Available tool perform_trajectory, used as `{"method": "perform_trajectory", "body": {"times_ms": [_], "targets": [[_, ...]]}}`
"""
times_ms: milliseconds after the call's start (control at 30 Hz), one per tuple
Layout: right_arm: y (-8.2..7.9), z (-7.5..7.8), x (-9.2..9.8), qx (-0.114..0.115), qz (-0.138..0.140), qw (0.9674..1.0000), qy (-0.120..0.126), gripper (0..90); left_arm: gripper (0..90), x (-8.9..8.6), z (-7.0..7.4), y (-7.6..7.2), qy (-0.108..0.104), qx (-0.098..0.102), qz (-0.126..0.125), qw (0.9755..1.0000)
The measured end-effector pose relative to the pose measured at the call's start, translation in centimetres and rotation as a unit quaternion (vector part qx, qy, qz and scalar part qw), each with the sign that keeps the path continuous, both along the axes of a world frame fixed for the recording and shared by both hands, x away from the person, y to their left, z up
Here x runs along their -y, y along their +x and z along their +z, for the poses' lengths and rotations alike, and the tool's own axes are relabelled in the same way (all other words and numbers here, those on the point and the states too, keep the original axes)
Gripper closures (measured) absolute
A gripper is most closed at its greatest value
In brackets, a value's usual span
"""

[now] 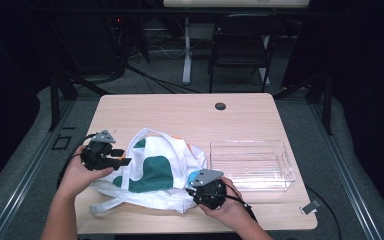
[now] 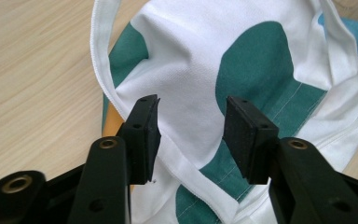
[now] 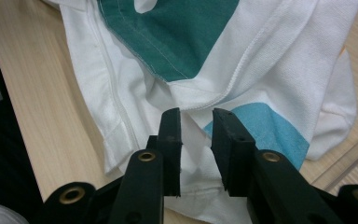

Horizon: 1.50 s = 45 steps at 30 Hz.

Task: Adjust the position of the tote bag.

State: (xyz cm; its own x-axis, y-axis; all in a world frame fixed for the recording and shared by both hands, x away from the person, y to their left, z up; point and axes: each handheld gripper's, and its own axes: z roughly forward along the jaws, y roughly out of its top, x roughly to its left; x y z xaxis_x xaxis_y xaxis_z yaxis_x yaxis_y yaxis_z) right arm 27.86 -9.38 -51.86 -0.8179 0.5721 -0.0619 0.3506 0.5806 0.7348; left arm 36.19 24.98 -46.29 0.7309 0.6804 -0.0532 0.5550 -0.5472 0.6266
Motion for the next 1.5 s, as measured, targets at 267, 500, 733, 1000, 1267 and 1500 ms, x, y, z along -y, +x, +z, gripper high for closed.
{"method": "perform_trajectory", "body": {"times_ms": [267,500,733,1000,1267,1500], "targets": [[0.4,-0.1,0.3,-0.012,-0.009,0.9999,0.007,76.3,59.8,-0.3,-0.1,-0.1,-0.011,-0.012,-0.004,0.9999],[0.4,0.2,-0.5,0.005,0.001,1.0,0.004,78.4,62.0,0.3,-0.3,-0.8,0.002,-0.02,-0.001,0.9998],[0.9,0.5,-0.6,0.003,0.006,0.9999,0.014,77.5,60.8,0.9,-0.9,-1.4,0.012,-0.032,-0.012,0.9993],[1.4,0.3,-1.1,-0.001,0.011,0.9997,0.022,76.1,58.6,0.7,-1.7,-1.6,0.027,-0.046,-0.003,0.9986],[1.4,0.3,-1.4,0.002,0.018,0.9996,0.023,74.7,60.6,-0.1,-2.3,-1.7,0.025,-0.066,0.004,0.9975],[1.6,0.2,-1.5,-0.002,0.02,0.9994,0.028,75.0,56.5,-0.5,-3.0,-1.6,0.023,-0.078,0.01,0.9966]]}}
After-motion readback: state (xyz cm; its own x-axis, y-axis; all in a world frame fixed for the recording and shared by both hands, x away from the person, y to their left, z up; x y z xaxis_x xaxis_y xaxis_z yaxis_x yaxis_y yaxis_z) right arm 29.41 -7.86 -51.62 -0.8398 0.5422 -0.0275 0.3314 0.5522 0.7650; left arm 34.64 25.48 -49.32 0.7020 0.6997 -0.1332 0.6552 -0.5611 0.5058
